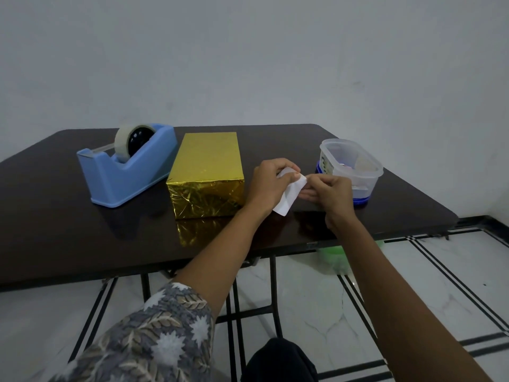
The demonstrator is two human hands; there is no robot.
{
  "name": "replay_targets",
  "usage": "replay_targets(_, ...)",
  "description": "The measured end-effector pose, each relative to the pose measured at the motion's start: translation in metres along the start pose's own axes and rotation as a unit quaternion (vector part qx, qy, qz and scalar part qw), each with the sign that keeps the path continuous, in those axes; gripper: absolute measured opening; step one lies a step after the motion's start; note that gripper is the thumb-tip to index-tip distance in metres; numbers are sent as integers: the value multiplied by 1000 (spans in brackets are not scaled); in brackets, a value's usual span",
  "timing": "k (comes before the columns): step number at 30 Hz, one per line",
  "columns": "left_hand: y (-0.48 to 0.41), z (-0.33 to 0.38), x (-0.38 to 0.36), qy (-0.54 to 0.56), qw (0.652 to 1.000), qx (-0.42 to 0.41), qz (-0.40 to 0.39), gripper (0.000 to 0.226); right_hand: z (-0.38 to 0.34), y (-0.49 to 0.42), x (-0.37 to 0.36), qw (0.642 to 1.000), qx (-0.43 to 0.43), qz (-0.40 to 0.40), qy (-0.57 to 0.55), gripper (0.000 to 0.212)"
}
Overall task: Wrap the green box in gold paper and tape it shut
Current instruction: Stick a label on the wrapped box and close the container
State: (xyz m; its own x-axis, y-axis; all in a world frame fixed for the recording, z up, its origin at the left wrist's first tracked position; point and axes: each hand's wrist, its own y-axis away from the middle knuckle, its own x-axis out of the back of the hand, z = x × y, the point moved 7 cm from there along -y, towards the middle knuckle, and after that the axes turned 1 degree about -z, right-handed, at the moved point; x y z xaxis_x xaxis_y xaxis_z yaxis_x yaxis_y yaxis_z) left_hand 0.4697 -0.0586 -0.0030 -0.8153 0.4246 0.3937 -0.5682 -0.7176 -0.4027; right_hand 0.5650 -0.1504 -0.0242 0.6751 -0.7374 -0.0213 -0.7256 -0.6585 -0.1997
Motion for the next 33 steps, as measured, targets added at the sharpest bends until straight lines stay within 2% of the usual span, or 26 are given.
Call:
replay_targets(9, 0, 2, 1, -8, 1000, -19, 4, 11, 1, 2, 3, 996, -52, -11, -74, 21)
replay_targets(15, 1, 3, 1, -34, 999, -28, 5, 12, 3, 1, 2, 995, -63, -15, -77, 10)
replay_targets(23, 2, 5, 1, -70, 997, -36, 10, 15, 3, 1, 2, 996, -62, -7, -62, 10)
replay_targets(28, 2, 6, 0, -87, 995, -47, 13, 16, 6, 0, 4, 997, -63, 26, -29, 10)
replay_targets(33, 2, 7, 1, -99, 993, -55, 24, 17, 6, 0, 4, 999, -46, 16, -14, 13)
